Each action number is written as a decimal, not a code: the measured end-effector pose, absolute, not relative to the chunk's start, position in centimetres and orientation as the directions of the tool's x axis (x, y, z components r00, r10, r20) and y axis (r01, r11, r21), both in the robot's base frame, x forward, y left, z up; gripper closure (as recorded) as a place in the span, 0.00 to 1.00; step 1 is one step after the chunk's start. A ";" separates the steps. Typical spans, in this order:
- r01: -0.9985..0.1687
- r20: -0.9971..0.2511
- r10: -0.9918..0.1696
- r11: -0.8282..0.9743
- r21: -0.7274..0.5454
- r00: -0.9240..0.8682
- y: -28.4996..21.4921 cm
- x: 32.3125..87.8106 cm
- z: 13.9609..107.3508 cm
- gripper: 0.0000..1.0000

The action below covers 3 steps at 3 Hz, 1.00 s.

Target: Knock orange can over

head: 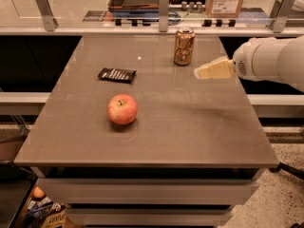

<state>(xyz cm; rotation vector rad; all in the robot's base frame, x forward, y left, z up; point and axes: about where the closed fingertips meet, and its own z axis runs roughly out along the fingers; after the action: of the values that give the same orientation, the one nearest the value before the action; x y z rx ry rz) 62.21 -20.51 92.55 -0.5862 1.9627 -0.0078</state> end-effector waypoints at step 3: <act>-0.456 -0.874 -0.405 0.853 -0.255 -0.269 -20.3 64.9 92.9 0.00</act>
Offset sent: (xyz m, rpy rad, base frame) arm 0.0154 -0.0017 -0.0025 0.0337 -0.0084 0.0313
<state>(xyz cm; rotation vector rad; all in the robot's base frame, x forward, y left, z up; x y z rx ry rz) 64.95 -20.33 92.94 -0.6421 1.8924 0.0554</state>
